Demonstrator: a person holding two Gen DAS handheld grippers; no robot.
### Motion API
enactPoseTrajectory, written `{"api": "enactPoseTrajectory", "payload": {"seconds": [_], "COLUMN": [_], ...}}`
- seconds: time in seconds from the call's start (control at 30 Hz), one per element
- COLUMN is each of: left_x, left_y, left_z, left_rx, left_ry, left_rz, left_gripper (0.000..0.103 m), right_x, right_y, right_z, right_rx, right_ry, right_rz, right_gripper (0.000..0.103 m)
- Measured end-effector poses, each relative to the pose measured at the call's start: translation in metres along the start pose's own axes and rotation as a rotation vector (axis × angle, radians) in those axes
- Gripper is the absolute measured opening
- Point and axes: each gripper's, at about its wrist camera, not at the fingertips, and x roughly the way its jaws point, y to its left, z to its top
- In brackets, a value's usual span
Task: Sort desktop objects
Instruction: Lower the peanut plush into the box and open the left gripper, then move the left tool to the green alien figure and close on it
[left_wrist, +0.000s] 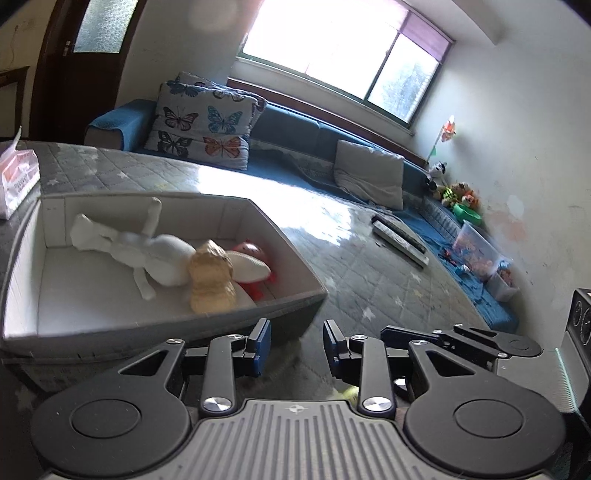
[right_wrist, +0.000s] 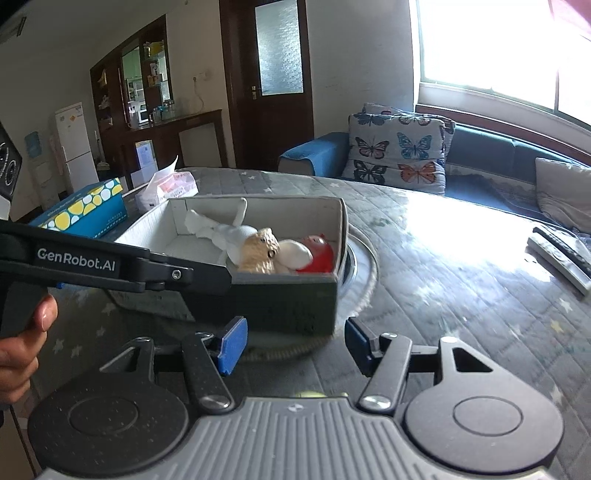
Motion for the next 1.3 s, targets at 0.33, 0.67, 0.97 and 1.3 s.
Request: {"api": "enactPoseTrajectory", "payload": {"seconds": [0.33, 0.67, 0.97, 1.3], "left_x": [0.016, 0.028, 0.040, 0.051], "left_y": [-0.012, -0.017, -0.020, -0.019], "left_z": [-0.027, -0.033, -0.031, -0.029], "left_rx": [0.009, 0.002, -0.008, -0.025], "left_ry": [0.088, 0.137, 0.158, 0.172], "left_rz": [-0.038, -0.053, -0.079, -0.099], "left_gripper": [0.033, 0.034, 0.034, 0.034], "right_x": [-0.034, -0.044, -0.028, -0.011], "right_y": [-0.001, 0.001, 0.011, 0.010], "right_z": [-0.040, -0.052, -0.057, -0.061], "right_rx": [0.005, 0.027, 0.012, 0.022], "right_ry": [-0.009, -0.015, 0.033, 0.065], "right_rz": [-0.019, 0.005, 0.013, 0.003], "right_gripper": [0.061, 0.061, 0.061, 0.061]}}
